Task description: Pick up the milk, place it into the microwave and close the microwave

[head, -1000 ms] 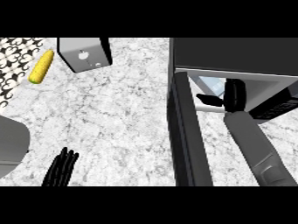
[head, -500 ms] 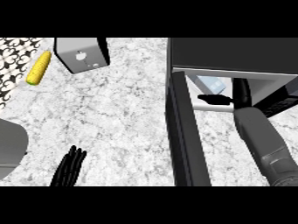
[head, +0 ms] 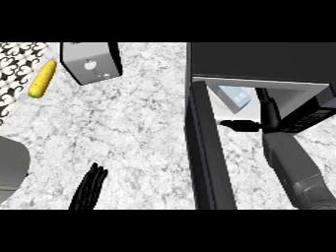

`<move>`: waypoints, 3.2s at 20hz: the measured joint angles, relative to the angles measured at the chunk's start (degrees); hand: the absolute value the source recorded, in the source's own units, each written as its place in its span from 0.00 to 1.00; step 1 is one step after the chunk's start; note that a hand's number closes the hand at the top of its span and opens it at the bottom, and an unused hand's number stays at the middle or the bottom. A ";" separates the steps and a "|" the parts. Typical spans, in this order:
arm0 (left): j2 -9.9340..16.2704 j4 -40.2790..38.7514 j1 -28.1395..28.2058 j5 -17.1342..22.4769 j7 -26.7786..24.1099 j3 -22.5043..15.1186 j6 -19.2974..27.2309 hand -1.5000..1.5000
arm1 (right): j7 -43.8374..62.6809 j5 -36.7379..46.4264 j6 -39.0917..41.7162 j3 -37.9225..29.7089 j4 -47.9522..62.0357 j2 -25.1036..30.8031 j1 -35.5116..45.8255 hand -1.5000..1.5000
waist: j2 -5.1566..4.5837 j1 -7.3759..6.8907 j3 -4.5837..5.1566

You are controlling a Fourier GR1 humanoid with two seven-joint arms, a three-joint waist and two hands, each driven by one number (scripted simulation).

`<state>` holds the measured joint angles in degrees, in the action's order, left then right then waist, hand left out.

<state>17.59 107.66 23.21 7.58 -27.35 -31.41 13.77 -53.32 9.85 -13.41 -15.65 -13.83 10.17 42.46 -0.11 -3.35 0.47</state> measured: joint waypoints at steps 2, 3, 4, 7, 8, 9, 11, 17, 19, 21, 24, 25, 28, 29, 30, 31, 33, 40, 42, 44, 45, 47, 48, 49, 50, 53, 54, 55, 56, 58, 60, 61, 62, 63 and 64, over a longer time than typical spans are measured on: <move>-0.61 -0.37 -1.29 -0.29 0.83 0.11 0.28 0.00 | -1.38 -0.38 3.11 -0.04 0.07 -0.20 -0.88 0.00 | 0.23 0.23 0.06; -0.79 -0.08 -1.58 -0.52 1.47 -0.15 0.45 0.00 | -1.97 -0.49 4.54 0.06 0.03 -0.37 -1.63 0.00 | 0.35 0.45 0.05; -1.11 -0.81 -1.77 -0.76 1.34 -0.27 0.57 0.00 | -2.54 -0.67 5.66 0.06 -0.08 -0.59 -2.39 0.00 | 0.46 0.65 0.04; -1.26 -0.98 -2.68 -1.19 1.97 -0.16 0.59 0.00 | -4.37 -0.78 9.00 0.54 -0.81 -0.80 -5.02 0.00 | 0.77 1.14 -0.03; -1.54 -0.82 -2.87 -1.51 2.54 -0.46 0.88 0.00 | -4.74 -1.03 9.75 0.48 -0.91 -0.87 -6.21 0.00 | 0.75 1.47 -0.09; -1.84 -0.94 -2.98 -1.60 2.61 -0.71 0.91 0.00 | -5.31 -1.48 10.60 0.15 -0.80 -0.60 -7.94 0.00 | 0.58 1.87 -0.18; -2.47 -1.41 -3.83 -1.48 3.27 -0.94 0.74 0.00 | -6.10 -2.44 13.83 -0.19 -1.52 -0.31 -9.99 0.00 | 0.70 2.26 -0.18; -2.09 -2.92 -6.08 -0.33 5.61 -2.27 -2.69 1.00 | -5.75 -5.48 21.77 -0.64 -5.39 1.02 -17.87 0.00 | 0.50 3.91 -0.38; -1.06 -2.79 -6.10 -1.16 6.22 -2.69 -3.28 1.00 | -5.45 -6.50 23.53 -0.50 -7.65 1.62 -20.83 0.00 | 0.55 4.07 -0.40; -1.23 -4.16 -7.44 -2.30 7.26 -2.87 -3.24 1.00 | -5.00 -7.43 24.54 -0.17 -10.54 1.84 -23.53 0.00 | 0.51 4.31 -0.41; -0.35 -4.86 -7.88 -4.48 8.67 -3.88 -3.32 1.00 | -3.87 -9.41 26.53 0.11 -15.42 2.69 -27.15 0.00 | 0.56 4.63 -0.40; -0.59 -5.94 -8.88 -5.54 9.20 -4.38 -3.32 1.00 | -3.40 -9.97 27.05 0.32 -17.18 2.89 -28.17 0.00 | 0.54 4.76 -0.40; -0.05 -7.49 -10.83 -9.15 11.23 -6.24 -3.56 1.00 | -2.19 -11.64 28.72 1.05 -22.42 3.76 -32.05 0.00 | 0.56 5.07 -0.38; -0.35 -8.55 -11.92 -10.45 11.77 -7.06 -3.69 1.00 | -1.88 -12.24 29.10 1.33 -24.39 3.87 -33.36 0.00 | 0.57 5.27 -0.38; -0.56 -9.73 -13.08 -11.51 12.28 -7.70 -4.04 1.00 | -1.18 -12.91 29.71 1.54 -26.43 4.40 -34.50 0.00 | 0.57 5.41 -0.37; -1.13 -11.05 -14.45 -12.61 13.04 -8.48 -4.33 1.00 | -0.70 -13.56 30.39 1.77 -28.20 4.98 -35.96 0.00 | 0.55 5.57 -0.36; -2.00 -12.33 -15.56 -14.68 14.50 -10.54 -4.72 1.00 | 0.50 -15.22 31.35 1.99 -32.53 5.63 -38.74 0.00 | 0.52 5.41 -0.36; -10.84 -23.20 -22.51 -17.85 16.25 -14.42 -6.26 1.00 | 6.41 -22.02 35.01 2.23 -48.96 7.98 -49.21 0.00 | 0.34 5.20 -0.35; -13.36 -26.10 -24.25 -18.29 16.39 -16.04 -4.89 1.00 | 7.94 -23.79 36.07 2.31 -53.58 8.70 -52.38 0.00 | 0.31 5.13 -0.36; -14.86 -28.47 -26.82 -17.67 17.26 -17.29 -3.80 1.00 | 9.65 -25.89 37.30 2.14 -58.17 9.53 -55.41 0.00 | 0.26 5.14 -0.36; -15.42 -30.00 -28.17 -17.03 17.13 -18.45 -2.39 1.00 | 10.58 -26.77 37.65 2.33 -60.50 9.65 -56.38 0.00 | 0.23 5.27 -0.35; -16.20 -33.74 -31.92 -14.37 16.25 -20.55 -0.20 1.00 | 11.73 -28.48 38.53 2.29 -63.00 10.11 -57.55 0.00 | 0.12 5.49 -0.34; -16.43 -35.05 -33.69 -12.97 16.25 -21.58 0.90 1.00 | 12.22 -29.07 38.89 2.65 -64.83 10.07 -58.49 0.00 | 0.08 5.74 -0.33; -16.60 -36.06 -35.05 -11.54 16.28 -22.89 2.22 1.00 | 12.82 -29.93 39.44 2.83 -66.45 10.31 -59.21 0.00 | 0.03 6.04 -0.32; -16.76 -37.20 -36.74 -10.21 16.31 -23.81 3.36 1.00 | 13.68 -30.66 39.76 3.20 -68.17 10.42 -59.64 0.00 | -0.02 6.38 -0.30; -16.92 -39.47 -41.56 -6.76 17.43 -27.01 7.50 1.00 | 15.55 -32.51 40.84 3.55 -71.88 11.57 -60.59 0.00 | -0.17 7.43 -0.28; -16.90 -40.09 -43.00 -5.74 17.58 -27.95 8.83 1.00 | 16.40 -33.23 41.00 3.53 -72.81 11.99 -60.50 0.00 | -0.25 7.79 -0.27; -16.93 -40.78 -44.68 -4.64 17.90 -28.39 9.70 1.00 | 17.18 -33.89 41.24 3.61 -73.72 12.35 -60.43 0.00 | -0.35 8.24 -0.25; -16.98 -41.48 -45.89 -3.56 17.96 -28.84 10.51 1.00 | 17.83 -34.37 41.60 3.93 -74.78 12.65 -60.50 0.00 | -0.46 8.78 -0.23; -17.04 -42.60 -48.23 -1.40 18.65 -29.41 12.07 1.00 | 18.86 -35.35 42.19 4.03 -76.70 13.45 -60.83 0.00 | -0.63 9.92 -0.21; -17.09 -43.71 -50.63 0.47 19.01 -29.69 13.30 1.00 | 19.77 -35.89 42.60 4.50 -78.12 13.95 -60.59 0.00 | -0.89 10.98 -0.18; -17.12 -44.19 -51.65 1.28 19.12 -29.68 14.09 1.00 | 20.10 -36.36 42.83 4.45 -78.88 14.35 -60.38 0.00 | -0.98 11.54 -0.18; -17.14 -44.53 -52.75 2.18 19.27 -29.50 14.84 1.00 | 20.39 -36.50 42.99 4.51 -79.46 14.69 -60.27 0.00 | -1.09 12.06 -0.16; -17.16 -44.67 -53.76 3.07 19.18 -29.08 15.76 1.00 | 20.78 -36.84 43.11 4.61 -80.08 14.92 -60.10 0.00 | -1.20 12.53 -0.14; -17.17 -44.32 -54.33 4.36 18.43 -28.22 16.66 1.00 | 20.93 -37.20 43.22 4.52 -80.43 15.14 -59.87 0.00 | -1.37 12.94 -0.09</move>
<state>0.41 63.34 -31.12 11.94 -8.92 -59.64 30.43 -32.39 -27.34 29.80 -11.14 -94.26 25.31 -17.41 -1.48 9.60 0.38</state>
